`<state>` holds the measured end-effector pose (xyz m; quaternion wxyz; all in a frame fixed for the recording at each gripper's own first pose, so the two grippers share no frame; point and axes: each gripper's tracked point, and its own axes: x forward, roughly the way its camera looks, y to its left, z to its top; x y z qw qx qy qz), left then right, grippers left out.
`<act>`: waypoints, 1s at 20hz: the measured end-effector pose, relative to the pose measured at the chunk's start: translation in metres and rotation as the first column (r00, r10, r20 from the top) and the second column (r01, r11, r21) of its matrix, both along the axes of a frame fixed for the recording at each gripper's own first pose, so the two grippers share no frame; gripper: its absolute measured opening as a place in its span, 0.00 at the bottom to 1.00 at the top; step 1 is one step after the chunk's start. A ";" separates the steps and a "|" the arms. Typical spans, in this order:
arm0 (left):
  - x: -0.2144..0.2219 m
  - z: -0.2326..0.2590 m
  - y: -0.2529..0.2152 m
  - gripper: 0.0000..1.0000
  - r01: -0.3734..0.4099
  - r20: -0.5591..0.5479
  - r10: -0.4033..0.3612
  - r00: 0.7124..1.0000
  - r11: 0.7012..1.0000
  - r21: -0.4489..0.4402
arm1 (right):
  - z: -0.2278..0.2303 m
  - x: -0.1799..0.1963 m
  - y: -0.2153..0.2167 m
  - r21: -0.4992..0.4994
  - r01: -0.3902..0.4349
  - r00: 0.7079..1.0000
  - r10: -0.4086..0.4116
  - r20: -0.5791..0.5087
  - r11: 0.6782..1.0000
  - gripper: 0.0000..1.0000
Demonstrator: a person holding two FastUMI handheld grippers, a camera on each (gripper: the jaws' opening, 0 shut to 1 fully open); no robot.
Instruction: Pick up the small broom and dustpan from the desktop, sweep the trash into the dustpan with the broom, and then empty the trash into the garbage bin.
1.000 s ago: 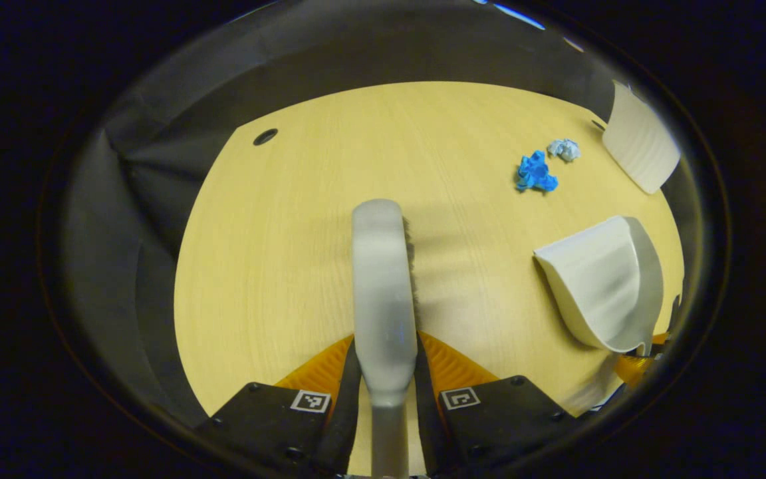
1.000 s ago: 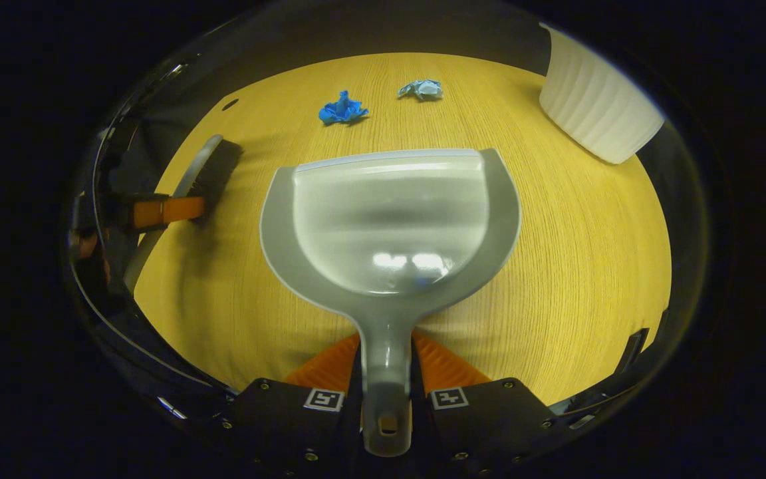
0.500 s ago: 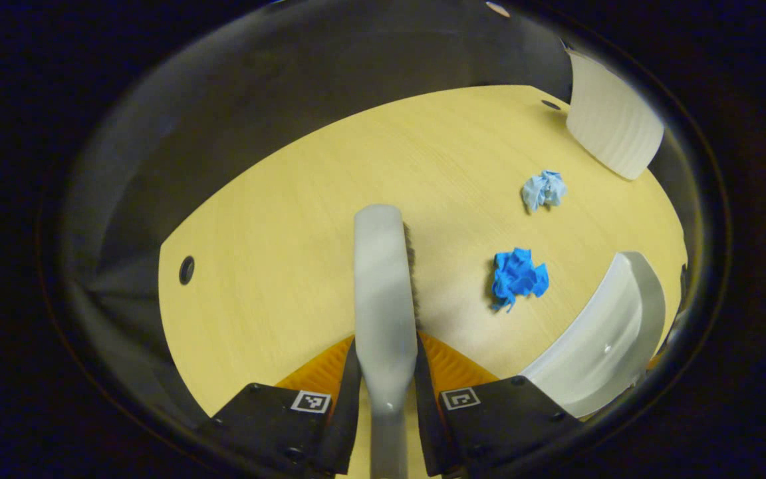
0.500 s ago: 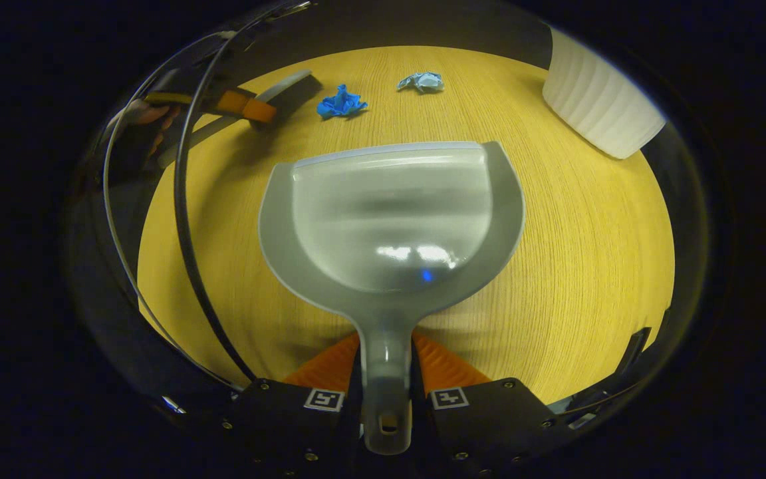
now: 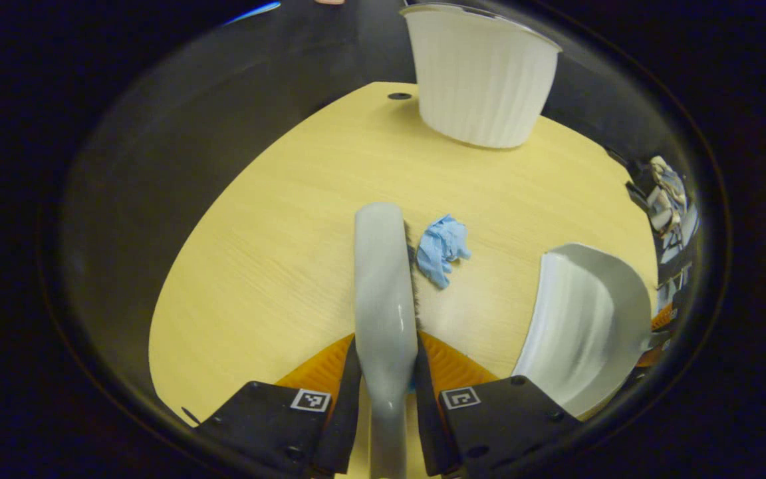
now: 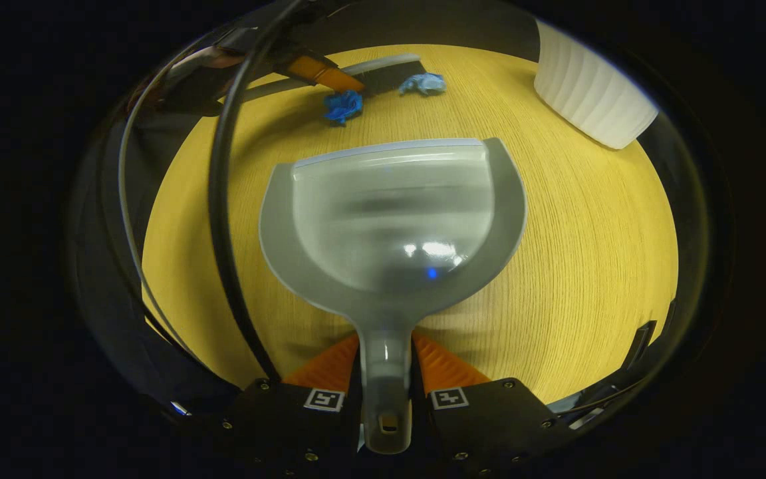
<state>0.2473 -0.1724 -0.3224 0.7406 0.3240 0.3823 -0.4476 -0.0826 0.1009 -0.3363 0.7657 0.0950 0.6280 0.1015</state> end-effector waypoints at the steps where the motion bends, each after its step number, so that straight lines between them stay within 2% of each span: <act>1: -0.017 0.003 -0.002 0.48 0.060 -0.027 -0.061 0.998 0.998 -0.018 | 0.000 0.000 0.000 0.005 0.008 1.000 -0.008 0.000 1.000 0.33; 3: -0.044 0.008 0.003 0.46 0.141 -0.083 -0.143 0.986 0.989 -0.034 | 0.000 -0.001 0.000 0.015 0.011 1.000 -0.011 -0.002 1.000 0.33; 4: -0.054 0.011 0.006 0.43 0.170 -0.108 -0.174 0.979 0.984 -0.049 | 0.000 -0.002 -0.001 0.017 0.010 1.000 -0.010 -0.001 1.000 0.36; 5: -0.058 0.019 0.012 0.49 0.189 -0.105 -0.194 0.975 0.980 -0.055 | 0.000 -0.002 -0.001 0.018 0.007 1.000 -0.007 0.001 1.000 0.36; 7: -0.042 0.019 0.010 0.44 0.152 -0.043 -0.155 0.987 0.987 -0.049 | -0.002 -0.004 -0.002 0.019 0.003 1.000 -0.003 0.004 1.000 0.33; 9: -0.012 0.026 0.018 0.47 0.117 0.016 -0.117 0.993 0.993 -0.018 | -0.001 -0.003 -0.002 0.021 0.004 1.000 -0.004 0.005 1.000 0.36; 10: -0.007 0.025 0.018 0.48 0.117 0.023 -0.116 0.993 0.993 -0.011 | -0.003 -0.003 -0.002 0.022 0.006 1.000 -0.006 0.004 1.000 0.33; 11: -0.007 0.023 0.015 0.48 0.123 0.016 -0.123 0.992 0.992 -0.006 | -0.003 -0.004 -0.001 0.024 0.011 1.000 -0.011 0.003 1.000 0.36; 12: -0.010 0.021 0.010 0.46 0.133 0.002 -0.133 0.991 0.991 -0.009 | -0.003 -0.004 -0.001 0.026 0.015 1.000 -0.015 0.001 1.000 0.33; 14: -0.024 0.018 -0.014 0.43 0.166 -0.020 -0.167 0.986 0.985 -0.042 | -0.003 -0.005 0.001 0.030 0.020 1.000 -0.020 -0.002 0.999 0.36; 16: -0.044 0.019 -0.033 0.46 0.225 -0.059 -0.230 0.971 0.972 -0.073 | -0.003 -0.005 0.001 0.030 0.013 1.000 -0.013 -0.001 0.999 0.33; 18: -0.060 0.019 -0.035 0.46 0.267 -0.098 -0.274 0.957 0.960 -0.079 | -0.003 -0.005 0.000 0.031 0.015 1.000 -0.015 0.001 0.999 0.36; 19: -0.068 0.018 -0.038 0.46 0.277 -0.119 -0.285 0.951 0.957 -0.080 | -0.002 -0.004 0.001 0.033 0.017 1.000 -0.017 0.001 0.999 0.33; 20: -0.079 0.016 -0.038 0.43 0.273 -0.163 -0.285 0.944 0.957 -0.092 | -0.001 -0.003 0.001 0.035 0.021 1.000 -0.021 0.000 0.999 0.36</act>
